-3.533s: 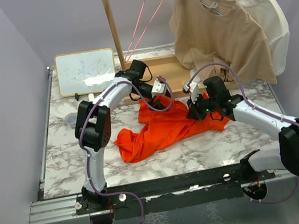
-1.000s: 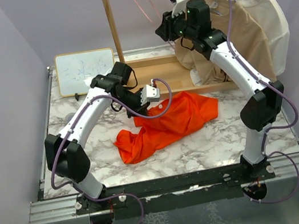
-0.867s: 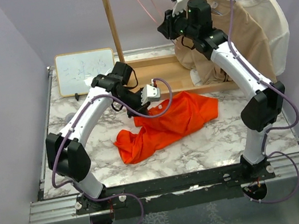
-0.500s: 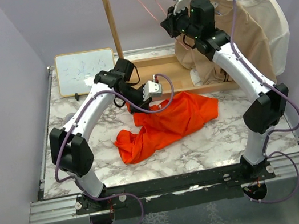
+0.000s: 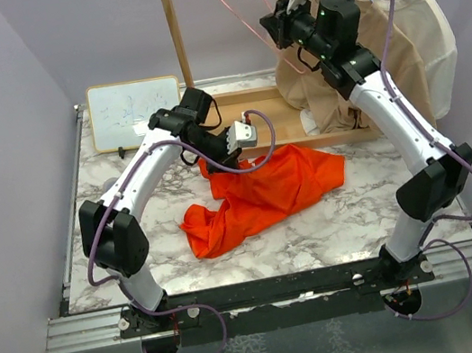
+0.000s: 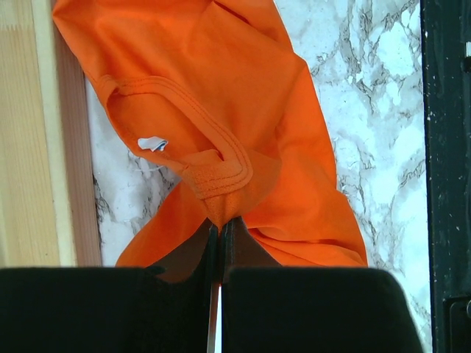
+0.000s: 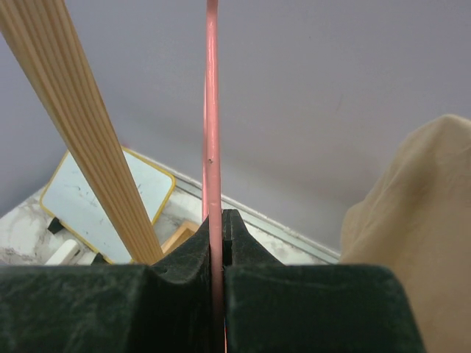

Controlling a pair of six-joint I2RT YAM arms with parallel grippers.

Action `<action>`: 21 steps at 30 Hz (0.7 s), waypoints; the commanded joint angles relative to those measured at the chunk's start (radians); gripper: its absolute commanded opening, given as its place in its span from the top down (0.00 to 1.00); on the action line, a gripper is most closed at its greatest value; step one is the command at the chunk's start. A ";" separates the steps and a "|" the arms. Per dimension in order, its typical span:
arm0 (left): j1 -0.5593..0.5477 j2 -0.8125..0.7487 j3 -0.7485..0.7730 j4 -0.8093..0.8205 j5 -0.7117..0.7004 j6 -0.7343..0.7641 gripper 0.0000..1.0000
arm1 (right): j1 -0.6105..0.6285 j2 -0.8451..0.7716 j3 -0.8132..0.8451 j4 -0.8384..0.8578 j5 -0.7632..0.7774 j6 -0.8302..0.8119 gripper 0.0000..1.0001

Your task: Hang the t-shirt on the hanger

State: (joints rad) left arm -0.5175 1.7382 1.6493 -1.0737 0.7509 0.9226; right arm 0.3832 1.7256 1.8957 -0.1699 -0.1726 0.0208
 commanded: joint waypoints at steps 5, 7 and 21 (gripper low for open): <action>0.000 0.007 0.025 0.037 0.022 -0.040 1.00 | 0.005 -0.069 0.004 0.002 0.010 -0.013 0.99; 0.003 -0.001 0.020 0.058 0.004 -0.054 1.00 | 0.005 -0.112 -0.028 -0.010 0.010 -0.016 0.99; 0.070 -0.097 -0.045 0.221 -0.114 -0.116 1.00 | 0.005 -0.400 -0.248 -0.231 0.031 -0.038 0.99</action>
State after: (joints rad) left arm -0.4706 1.7088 1.6123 -0.9096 0.6991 0.8196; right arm 0.3843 1.3926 1.6901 -0.2893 -0.1684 0.0051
